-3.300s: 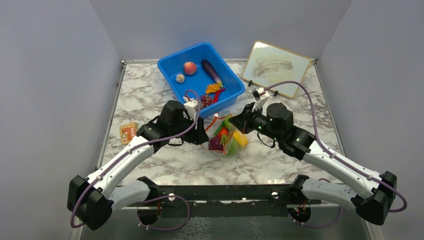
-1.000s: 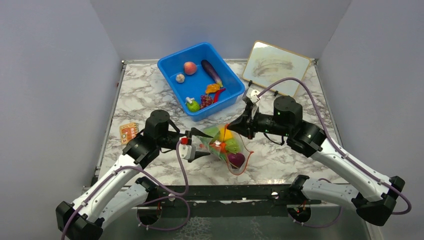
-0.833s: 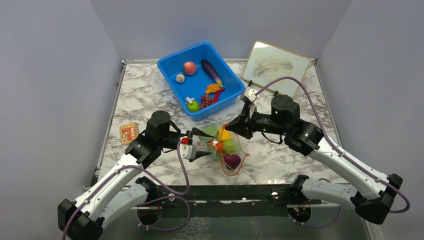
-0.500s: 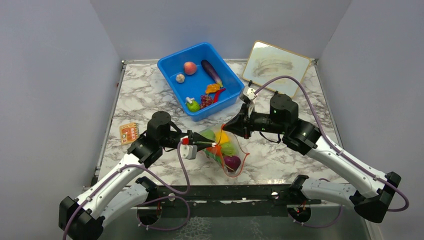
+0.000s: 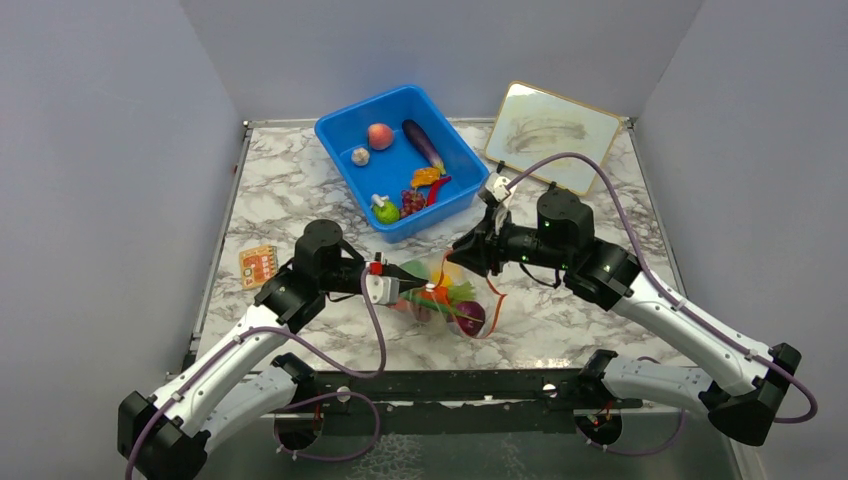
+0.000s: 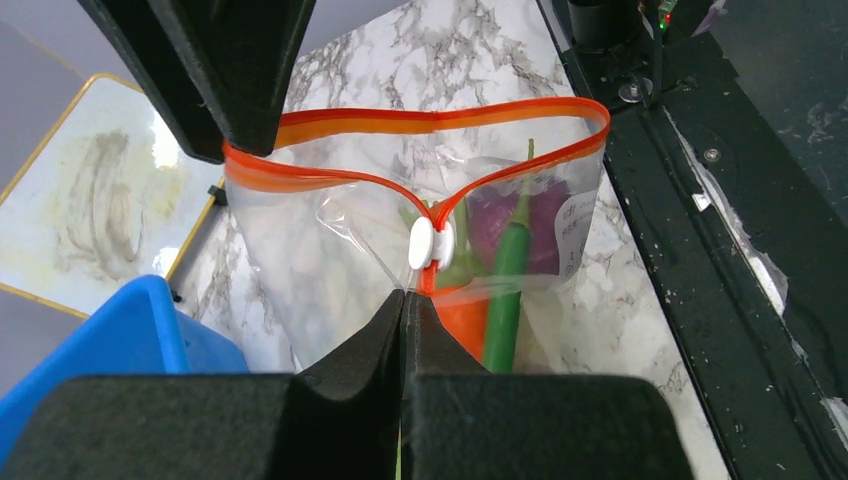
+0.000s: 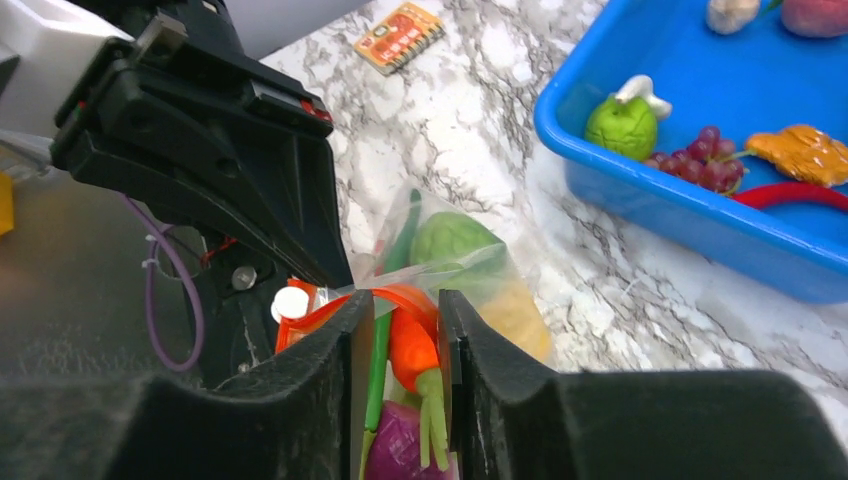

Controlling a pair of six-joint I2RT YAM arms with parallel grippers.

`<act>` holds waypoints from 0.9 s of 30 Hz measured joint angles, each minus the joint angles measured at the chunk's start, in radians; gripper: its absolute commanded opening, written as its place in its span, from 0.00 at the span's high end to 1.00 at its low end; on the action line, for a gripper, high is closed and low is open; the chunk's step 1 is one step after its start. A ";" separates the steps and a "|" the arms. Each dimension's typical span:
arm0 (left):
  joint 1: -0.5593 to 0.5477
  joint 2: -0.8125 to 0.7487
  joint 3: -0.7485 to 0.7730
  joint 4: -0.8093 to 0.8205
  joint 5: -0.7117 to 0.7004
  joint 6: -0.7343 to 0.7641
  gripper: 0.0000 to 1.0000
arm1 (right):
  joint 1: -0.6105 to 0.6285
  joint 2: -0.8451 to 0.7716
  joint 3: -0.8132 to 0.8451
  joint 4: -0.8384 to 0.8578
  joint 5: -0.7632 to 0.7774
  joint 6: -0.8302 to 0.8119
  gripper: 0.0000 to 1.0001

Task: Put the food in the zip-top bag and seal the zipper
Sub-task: Zip the zipper food storage bag at the center of the board.

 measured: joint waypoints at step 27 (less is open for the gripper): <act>0.000 0.004 0.001 0.062 -0.089 -0.224 1.00 | 0.284 0.027 0.020 -0.072 0.103 -0.296 0.54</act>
